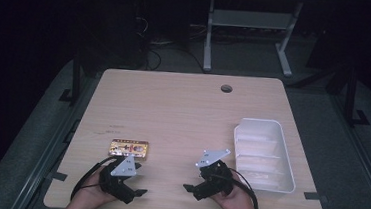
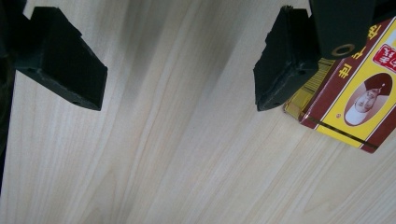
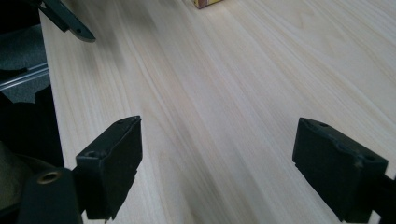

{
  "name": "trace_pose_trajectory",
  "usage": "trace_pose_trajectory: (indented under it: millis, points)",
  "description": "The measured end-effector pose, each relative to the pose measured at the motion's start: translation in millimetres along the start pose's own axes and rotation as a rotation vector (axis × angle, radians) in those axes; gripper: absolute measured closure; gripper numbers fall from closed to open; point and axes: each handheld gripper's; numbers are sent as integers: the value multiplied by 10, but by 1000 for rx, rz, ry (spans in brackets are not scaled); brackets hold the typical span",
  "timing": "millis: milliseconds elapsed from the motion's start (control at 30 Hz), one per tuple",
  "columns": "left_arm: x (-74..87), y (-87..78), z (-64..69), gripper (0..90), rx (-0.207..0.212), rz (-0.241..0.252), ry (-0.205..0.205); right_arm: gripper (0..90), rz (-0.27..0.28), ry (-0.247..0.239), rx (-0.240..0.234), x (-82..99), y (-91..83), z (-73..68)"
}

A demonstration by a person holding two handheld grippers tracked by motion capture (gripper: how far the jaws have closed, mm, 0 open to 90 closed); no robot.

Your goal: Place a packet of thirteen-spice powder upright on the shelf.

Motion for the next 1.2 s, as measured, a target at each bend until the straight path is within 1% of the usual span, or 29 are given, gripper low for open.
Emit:
trace_pose_trajectory:
  millis: [100, 133, 233, 267, 367, 467, 500, 533, 567, 600, 667, 700, 767, 800, 833, 900, 1033, 1067, 1100, 1133, 1167, 1200]
  points:
    - [15, -9, 0, 170, 6, -1, 3, 153, 2, -1, -2, -6, 10, 4]
    - [36, -29, -12, 170, 24, 8, 3, 153, -6, 2, -5, -12, 25, 1]
    - [56, -63, -37, 170, 20, 16, -1, 153, -9, 6, -11, -15, 43, -4]
    - [73, -99, -69, 170, 16, 22, -5, 153, -11, 5, -15, -15, 52, -21]
    - [90, -128, -100, 170, 15, 24, 1, 153, -14, -5, -17, -18, 54, -36]
    - [119, -174, -147, 175, 15, 22, 4, 153, -18, -1, -17, -18, 52, -32]
    - [128, -213, -178, 192, 9, 24, 5, 154, -16, -1, -19, -20, 42, -28]
    - [129, -239, -198, 191, -1, 25, 3, 153, -15, 0, -17, -23, 33, -29]
    - [129, -239, -198, 189, -1, 25, 3, 153, -12, -4, -17, -27, 22, -26]
    - [120, -299, -230, 190, -14, 33, 6, 154, -7, 1, -16, -32, 8, -26]
    - [105, -357, -277, 186, -34, 34, 8, 154, 10, 4, -20, -36, -15, -15]
    - [105, -357, -277, 180, -34, 34, 8, 154, 10, 4, -20, -36, -15, -15]
    - [101, -425, -359, 182, -59, 19, 10, 153, 14, 13, -22, -32, -31, 4]
    - [89, -489, -460, 182, -68, 8, -5, 153, 14, 13, -21, -31, -31, 11]
    - [89, -489, -460, 182, -68, 8, -5, 153, 14, 12, -21, -31, -31, 15]
    - [69, -536, -543, 182, -79, -9, -7, 153, 14, 12, -21, -33, -31, 13]
    - [46, -574, -696, 182, -75, -23, -8, 153, 14, 6, -22, -51, -34, 7]
    - [45, -562, -762, 181, -73, -42, 1, 153, 14, 7, -23, -51, -34, 8]
    - [51, -552, -790, 178, -70, -46, 8, 153, 13, 7, -22, -51, -33, 9]
    - [51, -552, -790, 179, -70, -46, 8, 153, 13, 7, -22, -51, -33, 9]
    - [67, -527, -852, 179, -66, -59, 6, 154, 9, 4, -24, -51, -29, 5]
    - [74, -512, -885, 179, -63, -71, 5, 154, 8, 1, -25, -51, -26, 1]
Point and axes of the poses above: each handheld gripper's, and its own axes: y roughly forward along the jaws, x roughly out of its underside, z roughly to its right, and after that the axes turned 1 degree about -x, right-handed
